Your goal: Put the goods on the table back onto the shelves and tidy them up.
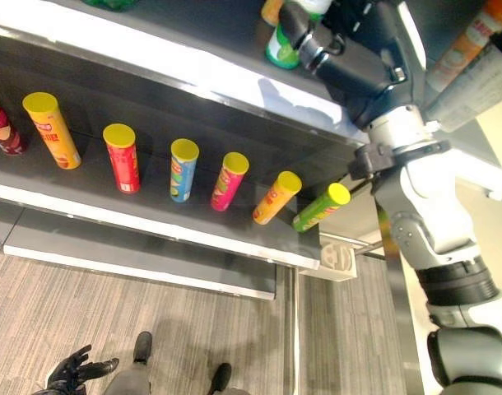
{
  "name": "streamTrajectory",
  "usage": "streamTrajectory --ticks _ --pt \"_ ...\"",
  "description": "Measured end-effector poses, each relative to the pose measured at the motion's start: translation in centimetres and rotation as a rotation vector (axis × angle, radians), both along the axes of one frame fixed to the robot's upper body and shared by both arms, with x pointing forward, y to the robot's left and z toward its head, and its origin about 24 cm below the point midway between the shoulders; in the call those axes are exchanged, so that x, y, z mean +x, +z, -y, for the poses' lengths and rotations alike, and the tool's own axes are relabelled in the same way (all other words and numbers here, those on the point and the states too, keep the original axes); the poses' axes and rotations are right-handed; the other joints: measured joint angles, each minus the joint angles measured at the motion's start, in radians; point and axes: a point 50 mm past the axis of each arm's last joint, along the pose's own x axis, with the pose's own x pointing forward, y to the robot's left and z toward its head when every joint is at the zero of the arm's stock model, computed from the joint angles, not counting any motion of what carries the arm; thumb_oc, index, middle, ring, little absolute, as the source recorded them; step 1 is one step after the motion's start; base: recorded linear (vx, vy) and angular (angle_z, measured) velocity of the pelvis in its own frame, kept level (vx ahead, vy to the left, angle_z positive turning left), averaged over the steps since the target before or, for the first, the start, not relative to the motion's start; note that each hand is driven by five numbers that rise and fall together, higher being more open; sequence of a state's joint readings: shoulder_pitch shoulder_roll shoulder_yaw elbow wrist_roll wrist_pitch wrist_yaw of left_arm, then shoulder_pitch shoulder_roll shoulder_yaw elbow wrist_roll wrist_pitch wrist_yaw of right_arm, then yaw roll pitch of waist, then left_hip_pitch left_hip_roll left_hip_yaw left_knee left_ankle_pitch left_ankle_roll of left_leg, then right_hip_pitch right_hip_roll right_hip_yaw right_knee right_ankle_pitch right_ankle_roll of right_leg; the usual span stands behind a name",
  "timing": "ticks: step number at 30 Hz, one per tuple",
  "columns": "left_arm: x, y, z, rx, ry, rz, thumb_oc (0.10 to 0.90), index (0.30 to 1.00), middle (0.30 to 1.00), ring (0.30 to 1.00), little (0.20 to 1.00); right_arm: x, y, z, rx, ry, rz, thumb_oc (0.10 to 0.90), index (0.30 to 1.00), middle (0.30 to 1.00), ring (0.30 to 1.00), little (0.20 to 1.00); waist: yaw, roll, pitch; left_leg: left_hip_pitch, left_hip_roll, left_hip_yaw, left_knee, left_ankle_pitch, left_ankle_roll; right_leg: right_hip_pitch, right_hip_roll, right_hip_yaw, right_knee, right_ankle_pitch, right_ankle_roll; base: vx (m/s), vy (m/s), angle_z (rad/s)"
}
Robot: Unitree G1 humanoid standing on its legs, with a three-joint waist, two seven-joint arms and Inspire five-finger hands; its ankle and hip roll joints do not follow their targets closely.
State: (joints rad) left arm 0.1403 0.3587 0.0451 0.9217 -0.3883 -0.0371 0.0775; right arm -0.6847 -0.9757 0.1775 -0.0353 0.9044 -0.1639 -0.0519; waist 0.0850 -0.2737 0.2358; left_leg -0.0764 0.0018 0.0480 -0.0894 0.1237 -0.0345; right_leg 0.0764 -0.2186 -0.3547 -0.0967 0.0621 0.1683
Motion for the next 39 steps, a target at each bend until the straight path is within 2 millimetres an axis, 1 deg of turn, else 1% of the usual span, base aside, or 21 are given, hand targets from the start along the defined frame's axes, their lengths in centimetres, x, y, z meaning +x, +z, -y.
streamTrajectory --ticks 10,18,22,26,29,31,33,37,39 --pt "0.0 0.0 0.0 0.001 0.001 0.000 0.800 0.900 0.900 0.900 0.900 0.5 0.4 -0.7 -0.040 -0.001 0.007 0.800 0.900 0.900 0.900 0.900 0.003 0.000 0.000 0.001 0.000 -0.001 0.000 0.000 0.000 0.001 0.000 0.000 0.000 0.000 0.000 0.00 0.000 0.00" --pt "0.0 0.0 0.0 0.001 0.001 -0.001 0.800 0.900 0.900 0.900 0.900 0.5 0.4 -0.8 -0.054 -0.012 0.013 0.800 0.900 0.900 0.900 0.900 0.004 0.000 0.000 0.001 0.000 -0.002 0.000 0.000 0.000 0.002 0.000 -0.001 0.000 0.000 0.000 0.00 0.000 0.00" --pt "0.0 0.0 0.0 0.002 0.002 0.000 0.800 0.900 0.900 0.900 0.900 0.5 0.5 -0.7 -0.079 -0.046 0.030 0.800 0.900 0.900 0.900 0.900 0.002 0.000 0.000 0.001 0.000 -0.002 0.000 0.000 0.000 0.002 0.000 -0.001 0.000 0.000 0.000 0.00 0.000 0.00" --pt "0.0 0.0 0.0 0.004 0.004 -0.001 0.800 0.900 0.900 0.900 0.900 0.3 1.0 -0.2 -0.095 -0.122 0.072 0.800 0.900 0.900 0.900 0.900 0.000 0.003 0.002 0.000 -0.001 -0.002 0.000 0.000 0.000 0.002 0.000 -0.001 0.000 0.000 0.000 0.00 0.000 0.00" --pt "-0.1 0.0 -0.1 0.009 0.004 -0.005 0.800 0.900 0.900 0.900 0.900 -1.0 2.6 1.3 -0.067 -0.231 0.181 0.800 0.900 0.900 0.900 0.900 0.001 0.015 0.011 0.001 -0.001 -0.002 0.000 0.000 0.000 0.003 -0.001 -0.001 0.000 0.000 0.000 0.00 0.000 0.00" --pt "0.0 0.0 0.0 0.007 0.009 0.000 0.800 0.900 0.900 0.900 0.900 -1.7 3.4 1.7 -0.055 -0.276 0.234 0.800 0.900 0.900 0.900 0.900 0.000 0.027 0.020 0.005 -0.001 -0.003 0.000 0.000 0.000 0.007 -0.001 -0.001 0.000 0.000 0.000 0.00 0.000 0.00" --pt "0.0 -0.1 0.2 0.008 0.017 0.000 0.800 0.900 0.900 0.900 0.900 -2.4 4.1 1.6 -0.054 -0.287 0.293 0.800 0.900 0.900 0.900 0.900 -0.002 0.045 0.032 0.016 -0.001 -0.003 0.000 0.000 0.000 0.017 -0.001 0.000 0.000 0.000 0.000 0.00 0.000 0.00" --pt "0.0 -0.4 0.9 -0.012 0.019 -0.001 0.800 0.900 0.900 0.900 0.900 -2.9 4.4 1.0 -0.061 -0.268 0.329 0.800 0.900 0.900 0.900 0.900 -0.002 0.062 0.033 0.018 -0.001 -0.003 0.000 0.000 0.000 0.019 0.000 0.000 0.000 0.000 0.000 0.00 0.000 0.00" --pt "0.0 -0.5 1.2 -0.019 0.018 -0.001 0.800 0.900 0.900 0.900 0.900 -3.3 4.6 0.6 -0.059 -0.243 0.350 0.800 0.900 0.900 0.900 0.900 -0.002 0.062 0.033 0.018 -0.001 -0.003 0.000 0.001 0.000 0.019 0.000 0.000 0.000 0.000 0.000 0.00 0.000 0.00"
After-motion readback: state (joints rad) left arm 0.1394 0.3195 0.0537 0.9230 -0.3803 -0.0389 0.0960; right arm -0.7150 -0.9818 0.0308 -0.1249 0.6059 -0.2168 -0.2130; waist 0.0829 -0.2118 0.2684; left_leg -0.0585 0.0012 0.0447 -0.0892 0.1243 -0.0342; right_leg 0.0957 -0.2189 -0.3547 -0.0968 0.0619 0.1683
